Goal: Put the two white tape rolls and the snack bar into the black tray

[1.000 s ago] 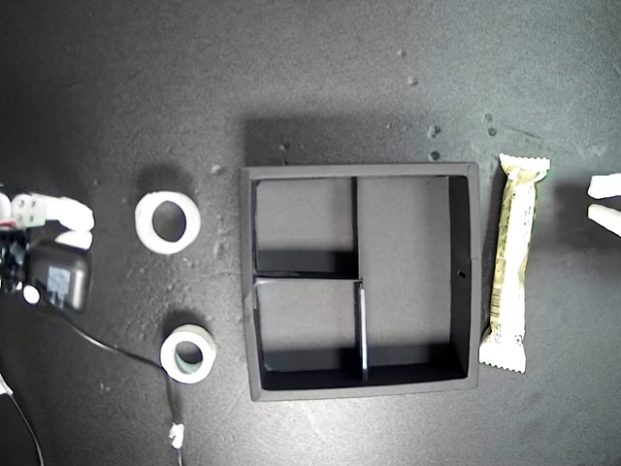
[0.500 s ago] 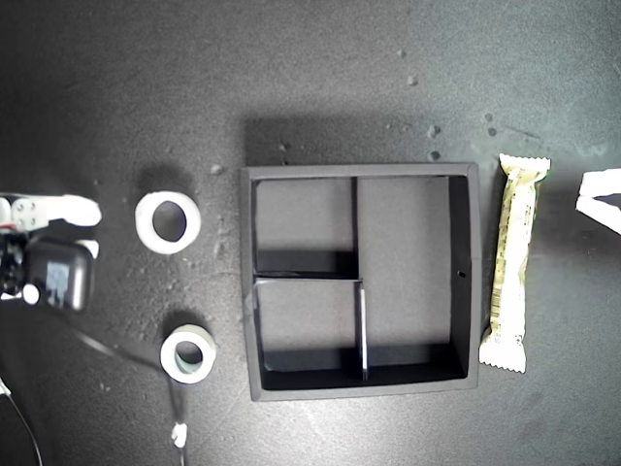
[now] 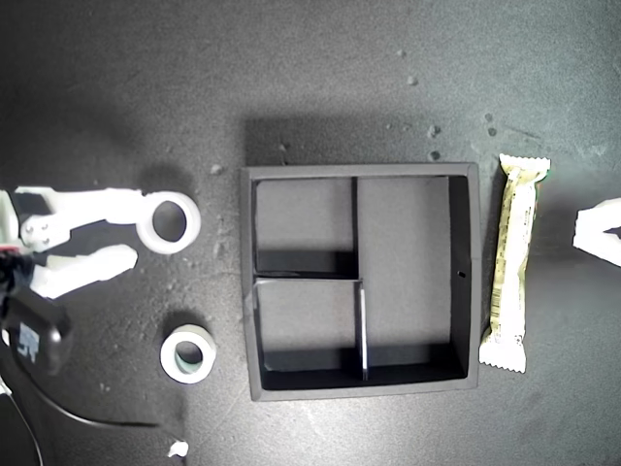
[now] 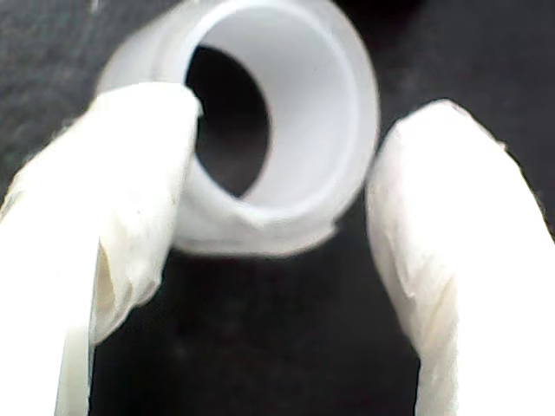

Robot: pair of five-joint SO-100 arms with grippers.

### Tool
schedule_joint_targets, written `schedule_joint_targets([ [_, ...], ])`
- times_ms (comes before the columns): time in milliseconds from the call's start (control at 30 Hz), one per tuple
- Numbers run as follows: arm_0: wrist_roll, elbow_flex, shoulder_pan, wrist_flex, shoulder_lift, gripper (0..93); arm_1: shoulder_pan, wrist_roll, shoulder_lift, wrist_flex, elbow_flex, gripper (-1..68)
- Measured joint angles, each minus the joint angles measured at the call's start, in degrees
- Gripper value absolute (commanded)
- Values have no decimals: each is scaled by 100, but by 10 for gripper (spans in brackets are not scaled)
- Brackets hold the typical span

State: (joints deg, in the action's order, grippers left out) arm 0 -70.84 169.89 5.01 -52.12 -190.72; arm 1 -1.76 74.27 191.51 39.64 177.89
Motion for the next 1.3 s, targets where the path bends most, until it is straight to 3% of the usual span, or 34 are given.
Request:
schedule_joint_targets([
  [133,281,-686,35,510,1292,156,-26,0,0,527,-387,-2],
  [433,360,-3243,211,360,5968,168,-35,0,-9,984,-677,-2],
  [700,-79,-3340,308,422,6715,174,-35,0,-9,984,-677,-2],
  [1033,-105,-3656,308,615,7831,171,-141,53,-9,984,-589,-2],
  [1300,-396,-3691,-237,800,8323,2,-281,44,-9,932,-694,-1],
])
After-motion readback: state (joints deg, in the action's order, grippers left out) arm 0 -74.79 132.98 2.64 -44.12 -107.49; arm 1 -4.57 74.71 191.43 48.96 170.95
